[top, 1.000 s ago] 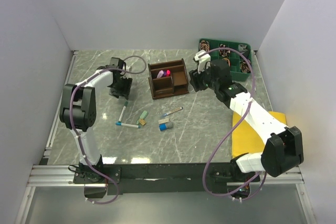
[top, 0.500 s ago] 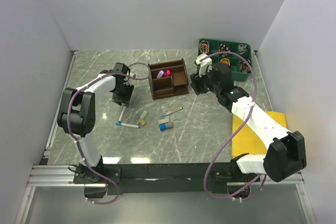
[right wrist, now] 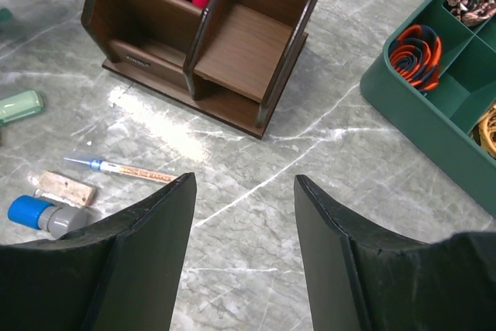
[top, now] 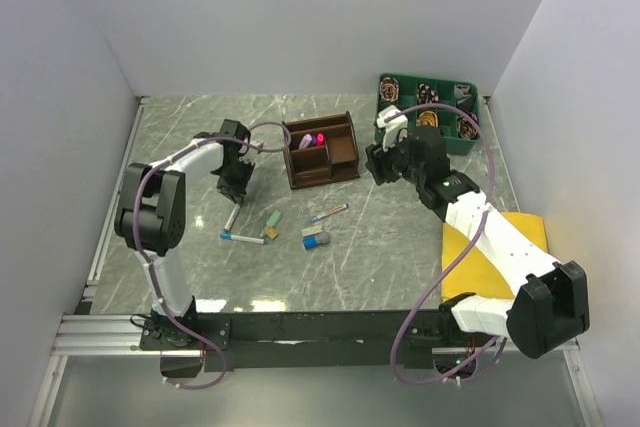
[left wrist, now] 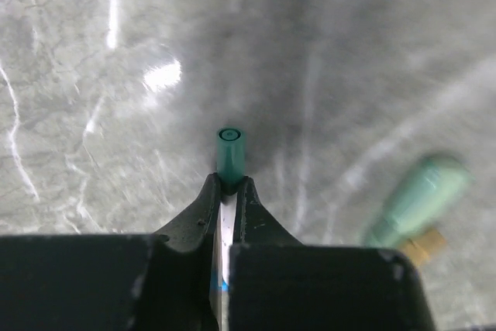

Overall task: Sort the stationery into containers
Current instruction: Pick up the pen from the center of the board, then place the pen in the storage box.

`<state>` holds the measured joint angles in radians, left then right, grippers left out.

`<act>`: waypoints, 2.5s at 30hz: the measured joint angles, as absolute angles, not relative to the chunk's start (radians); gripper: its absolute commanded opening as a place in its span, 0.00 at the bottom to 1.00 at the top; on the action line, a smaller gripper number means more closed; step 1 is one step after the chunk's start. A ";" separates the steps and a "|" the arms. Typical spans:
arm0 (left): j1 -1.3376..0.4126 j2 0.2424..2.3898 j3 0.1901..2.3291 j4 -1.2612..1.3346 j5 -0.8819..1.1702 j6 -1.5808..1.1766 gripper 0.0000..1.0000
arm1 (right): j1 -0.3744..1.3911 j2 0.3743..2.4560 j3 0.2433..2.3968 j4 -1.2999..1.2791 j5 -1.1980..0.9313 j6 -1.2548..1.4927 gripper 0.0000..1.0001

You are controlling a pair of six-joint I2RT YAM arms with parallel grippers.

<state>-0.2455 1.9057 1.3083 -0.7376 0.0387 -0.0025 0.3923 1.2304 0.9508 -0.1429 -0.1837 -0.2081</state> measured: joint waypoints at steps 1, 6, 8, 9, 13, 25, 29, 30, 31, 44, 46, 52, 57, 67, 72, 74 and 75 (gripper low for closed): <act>-0.245 1.893 1.308 -0.743 0.057 0.010 0.01 | 0.392 1.227 0.948 -0.144 -0.183 -0.210 0.61; -0.245 1.760 1.435 -0.793 0.208 0.083 0.01 | 0.384 1.221 0.947 -0.150 -0.171 -0.226 0.61; -0.244 1.700 1.516 -0.741 0.322 0.121 0.01 | 0.380 1.221 0.947 -0.149 -0.164 -0.226 0.61; -0.243 1.659 1.538 -0.689 0.397 0.142 0.01 | 0.378 1.221 0.947 -0.149 -0.160 -0.227 0.61; -0.261 1.477 1.446 -0.384 0.643 0.196 0.01 | 0.376 1.221 0.947 -0.147 -0.150 -0.230 0.61; -0.360 1.791 1.479 -0.082 0.932 0.351 0.01 | 0.373 1.221 0.947 -0.142 -0.122 -0.256 0.61; -0.376 1.850 1.499 -0.110 0.953 0.413 0.01 | 0.373 1.221 0.947 -0.142 -0.117 -0.260 0.61; -0.382 1.851 1.499 -0.115 0.957 0.429 0.01 | 0.373 1.221 0.946 -0.142 -0.116 -0.260 0.61; -0.390 1.852 1.499 -0.115 0.963 0.442 0.01 | 0.373 1.220 0.943 -0.142 -0.115 -0.261 0.61; -0.450 1.938 1.476 -0.043 0.986 0.621 0.01 | 0.372 1.215 0.941 -0.185 -0.112 -0.278 0.60; -0.448 1.964 1.476 -0.044 0.984 0.641 0.01 | 0.372 1.215 0.942 -0.197 -0.109 -0.280 0.60; -0.447 2.006 1.470 -0.029 0.970 0.678 0.02 | 0.371 1.216 0.942 -0.215 -0.098 -0.282 0.60; -0.441 2.006 1.433 0.025 0.957 0.689 0.10 | 0.369 1.224 0.945 -0.230 -0.098 -0.282 0.60; -0.411 2.007 1.393 0.149 0.873 0.665 0.49 | 0.368 1.275 0.987 -0.241 -0.100 -0.282 0.60; -0.403 2.006 1.380 0.180 0.860 0.649 0.60 | 0.368 1.295 1.005 -0.241 -0.105 -0.282 0.60; -0.403 1.999 1.367 0.178 0.855 0.643 0.61 | 0.368 1.299 1.008 -0.241 -0.105 -0.281 0.60; -0.403 1.989 1.363 0.168 0.850 0.643 0.62 | 0.368 1.299 1.008 -0.241 -0.105 -0.282 0.60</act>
<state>-0.4030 1.9892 1.3632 0.1680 0.8505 0.6430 0.3683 1.2991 1.0080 -0.2409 -0.1055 -0.2817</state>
